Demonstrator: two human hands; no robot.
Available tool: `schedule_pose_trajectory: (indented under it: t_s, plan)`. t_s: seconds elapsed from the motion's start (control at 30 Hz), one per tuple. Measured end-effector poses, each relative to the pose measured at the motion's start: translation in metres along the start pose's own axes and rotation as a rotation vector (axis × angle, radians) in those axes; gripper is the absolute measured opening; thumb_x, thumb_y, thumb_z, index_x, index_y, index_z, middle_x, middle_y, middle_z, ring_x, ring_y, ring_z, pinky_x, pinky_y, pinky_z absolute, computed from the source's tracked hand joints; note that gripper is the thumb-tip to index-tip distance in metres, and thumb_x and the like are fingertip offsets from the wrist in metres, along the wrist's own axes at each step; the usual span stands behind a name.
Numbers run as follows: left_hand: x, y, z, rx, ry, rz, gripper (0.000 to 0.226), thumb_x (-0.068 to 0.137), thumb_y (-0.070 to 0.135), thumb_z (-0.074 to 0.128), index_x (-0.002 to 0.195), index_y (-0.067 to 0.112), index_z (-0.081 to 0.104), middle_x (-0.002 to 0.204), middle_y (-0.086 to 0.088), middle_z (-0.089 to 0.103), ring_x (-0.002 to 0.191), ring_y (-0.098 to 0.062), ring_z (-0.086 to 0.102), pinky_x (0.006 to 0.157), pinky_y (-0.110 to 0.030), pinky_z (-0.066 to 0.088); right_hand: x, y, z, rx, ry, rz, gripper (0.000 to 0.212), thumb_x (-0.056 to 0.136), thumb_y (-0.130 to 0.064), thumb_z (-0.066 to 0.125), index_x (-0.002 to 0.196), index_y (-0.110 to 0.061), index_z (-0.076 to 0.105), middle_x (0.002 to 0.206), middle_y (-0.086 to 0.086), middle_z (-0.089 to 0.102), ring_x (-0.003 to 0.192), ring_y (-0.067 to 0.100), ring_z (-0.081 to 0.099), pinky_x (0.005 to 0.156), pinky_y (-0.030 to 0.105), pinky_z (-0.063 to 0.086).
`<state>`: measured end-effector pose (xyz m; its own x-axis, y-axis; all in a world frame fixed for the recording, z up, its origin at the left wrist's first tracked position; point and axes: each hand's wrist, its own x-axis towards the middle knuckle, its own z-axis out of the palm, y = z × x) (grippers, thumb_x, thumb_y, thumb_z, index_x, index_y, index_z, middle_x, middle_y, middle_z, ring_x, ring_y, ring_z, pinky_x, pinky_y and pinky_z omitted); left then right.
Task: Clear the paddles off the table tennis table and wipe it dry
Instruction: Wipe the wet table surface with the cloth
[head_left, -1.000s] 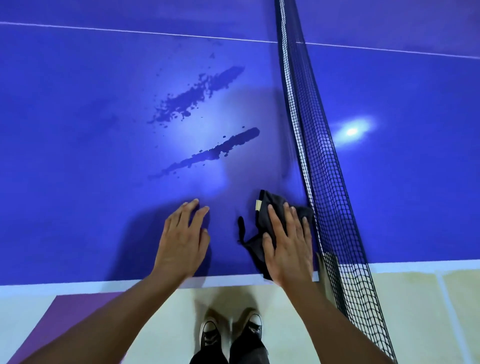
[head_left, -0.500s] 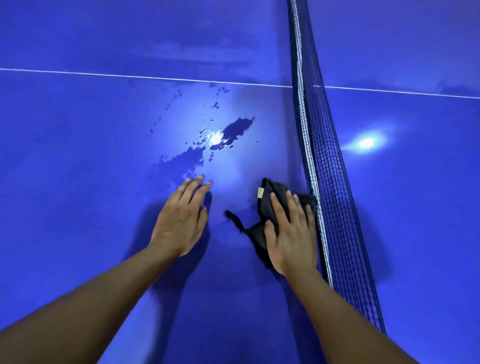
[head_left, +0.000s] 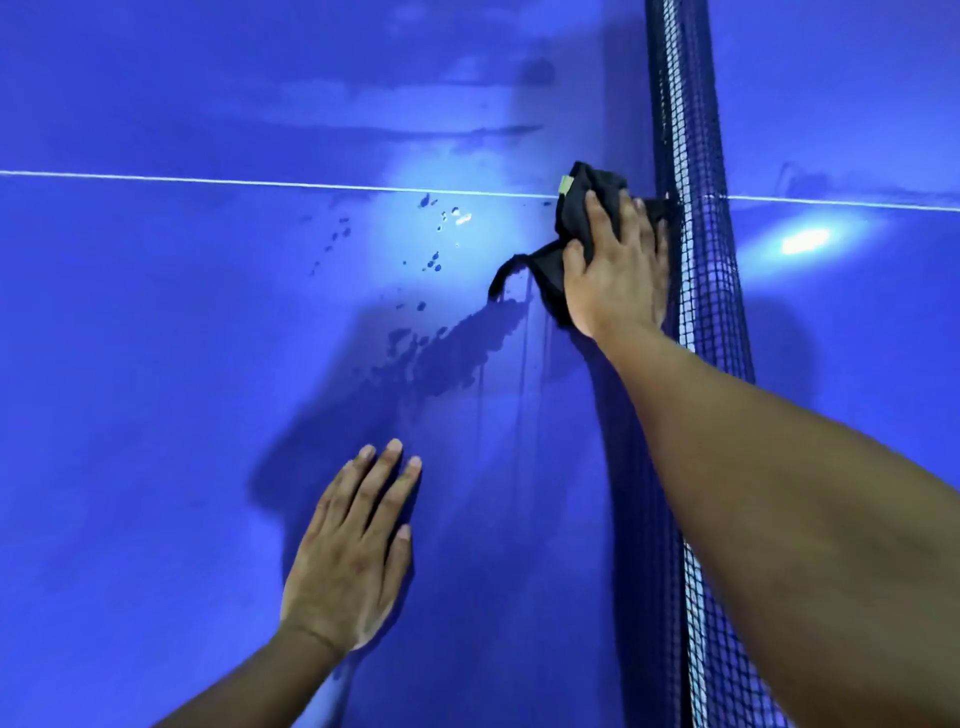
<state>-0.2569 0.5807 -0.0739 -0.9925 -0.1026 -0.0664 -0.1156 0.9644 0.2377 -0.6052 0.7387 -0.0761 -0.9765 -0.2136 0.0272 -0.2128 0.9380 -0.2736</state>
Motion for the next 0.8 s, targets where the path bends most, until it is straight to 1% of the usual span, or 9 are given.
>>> schedule_pose_trajectory:
  t_s: [0.13,0.3,0.37,0.43,0.53,0.67,0.8]
  plan:
    - [0.004,-0.003,0.0,0.0,-0.011,-0.012,0.059,0.099,0.028,0.037,0.156,0.015,0.033,0.166,-0.002,0.024,0.153,-0.027,0.021,0.119,-0.047,0.027,0.03,-0.004,0.002,0.03,-0.015,0.012,0.061,0.101,-0.045,0.038,0.16,-0.031,0.029,0.169,0.006,0.02,0.157,0.021,0.012,0.127,0.039,0.0]
    - [0.003,-0.006,-0.001,0.015,0.0,-0.009,0.058,0.1,0.029,0.034,0.156,0.016,0.033,0.165,-0.002,0.025,0.153,-0.026,0.022,0.119,-0.045,0.025,0.027,-0.009,-0.002,0.032,-0.05,-0.011,0.062,0.102,-0.042,0.039,0.161,-0.029,0.026,0.17,0.007,0.016,0.157,0.021,0.009,0.127,0.038,-0.002]
    - [0.002,-0.004,0.0,-0.013,0.004,-0.018,0.057,0.101,0.029,0.032,0.156,0.017,0.033,0.165,-0.001,0.025,0.153,-0.025,0.021,0.12,-0.043,0.023,0.016,-0.006,-0.003,0.062,-0.063,0.006,0.062,0.103,-0.042,0.039,0.162,-0.03,0.024,0.171,0.004,0.013,0.158,0.018,0.006,0.126,0.035,-0.003]
    - [0.004,-0.006,-0.002,-0.02,0.011,-0.019,0.056,0.101,0.03,0.031,0.156,0.017,0.035,0.165,-0.001,0.028,0.153,-0.024,0.022,0.12,-0.042,0.023,-0.012,-0.003,-0.003,0.099,-0.072,0.036,0.062,0.103,-0.044,0.038,0.162,-0.032,0.021,0.171,0.001,0.009,0.158,0.016,0.003,0.125,0.032,-0.004]
    - [0.006,-0.007,-0.003,-0.049,0.022,-0.018,0.056,0.102,0.032,0.028,0.154,0.016,0.038,0.163,-0.003,0.031,0.152,-0.025,0.024,0.121,-0.046,0.026,-0.069,0.001,-0.002,0.087,-0.051,0.013,0.062,0.103,-0.043,0.039,0.162,-0.032,0.023,0.171,0.001,0.011,0.158,0.017,0.005,0.125,0.032,-0.005]
    - [0.005,-0.007,-0.002,-0.067,0.006,-0.011,0.059,0.102,0.038,0.02,0.155,0.018,0.035,0.164,-0.002,0.028,0.153,-0.023,0.018,0.123,-0.045,0.023,-0.142,0.008,-0.004,0.019,-0.006,0.018,0.061,0.102,-0.043,0.039,0.161,-0.032,0.026,0.17,0.004,0.019,0.157,0.019,0.012,0.128,0.038,-0.001]
    - [0.005,-0.013,0.001,-0.099,0.05,0.051,0.06,0.101,0.039,0.021,0.151,0.012,0.042,0.161,-0.01,0.034,0.151,-0.032,0.025,0.123,-0.047,0.021,-0.212,0.01,-0.004,-0.038,0.003,0.008,0.061,0.102,-0.045,0.034,0.161,-0.032,0.025,0.17,0.003,0.019,0.157,0.017,0.012,0.128,0.041,-0.002]
